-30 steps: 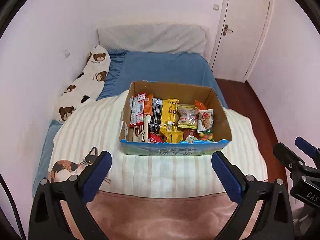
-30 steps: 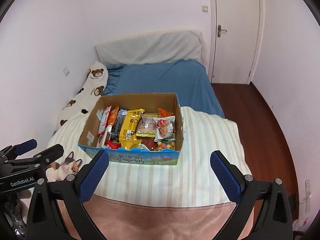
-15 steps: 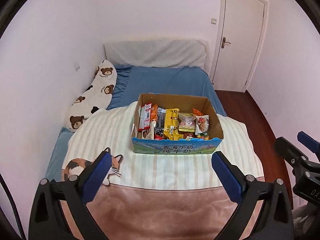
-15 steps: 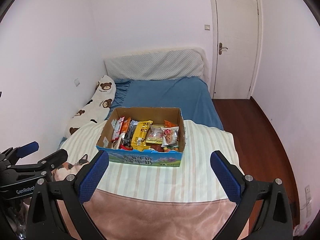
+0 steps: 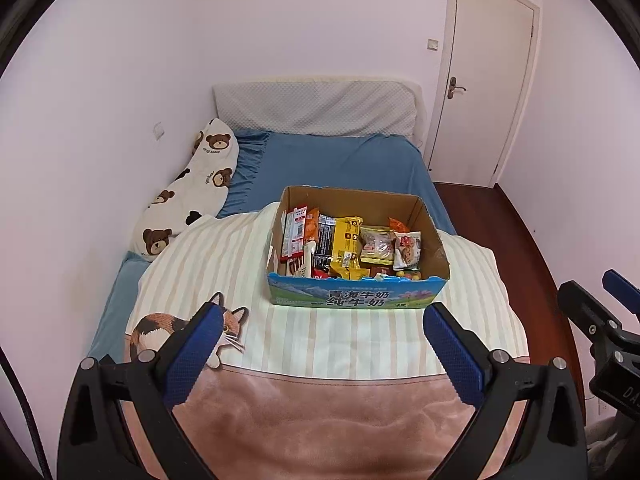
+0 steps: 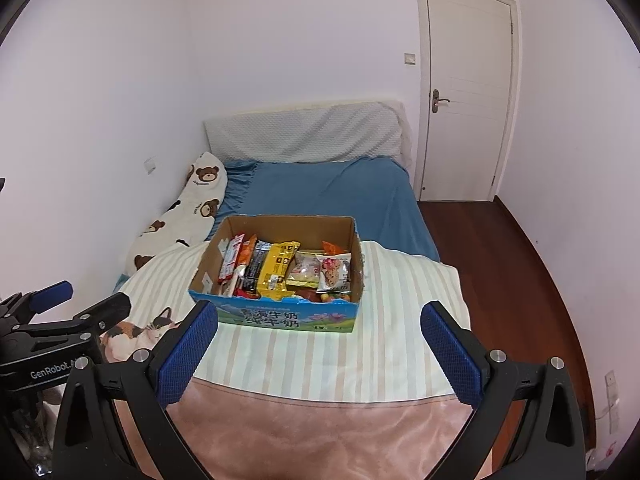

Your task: Organize snacks

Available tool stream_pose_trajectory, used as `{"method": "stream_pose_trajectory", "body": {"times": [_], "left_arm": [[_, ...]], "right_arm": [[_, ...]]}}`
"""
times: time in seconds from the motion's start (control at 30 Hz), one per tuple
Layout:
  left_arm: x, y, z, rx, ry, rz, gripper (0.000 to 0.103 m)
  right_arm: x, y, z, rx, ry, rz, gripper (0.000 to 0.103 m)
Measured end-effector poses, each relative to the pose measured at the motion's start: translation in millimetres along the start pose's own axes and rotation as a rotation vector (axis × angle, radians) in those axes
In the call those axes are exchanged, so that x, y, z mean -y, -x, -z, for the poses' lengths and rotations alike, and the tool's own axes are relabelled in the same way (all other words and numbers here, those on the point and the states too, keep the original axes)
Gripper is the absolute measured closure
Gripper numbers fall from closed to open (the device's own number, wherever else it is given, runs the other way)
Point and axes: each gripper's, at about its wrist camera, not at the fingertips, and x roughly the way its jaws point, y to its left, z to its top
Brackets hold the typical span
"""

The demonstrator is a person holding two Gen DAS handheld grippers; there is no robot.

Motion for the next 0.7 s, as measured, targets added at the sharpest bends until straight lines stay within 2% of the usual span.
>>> {"method": "stream_pose_trajectory", "body": {"times": [0.23, 0.7], "left_arm": [[2, -25, -8, -0.006, -0.005, -0.026, 0.001], [2, -88, -29, -0.075, -0.01, -0.047, 0.001]], "right_arm": [[5, -31, -3, -0.035, -0.015, 0.007, 0.0], [20, -106, -17, -0.091, -0.044, 0.062, 0.0]]}}
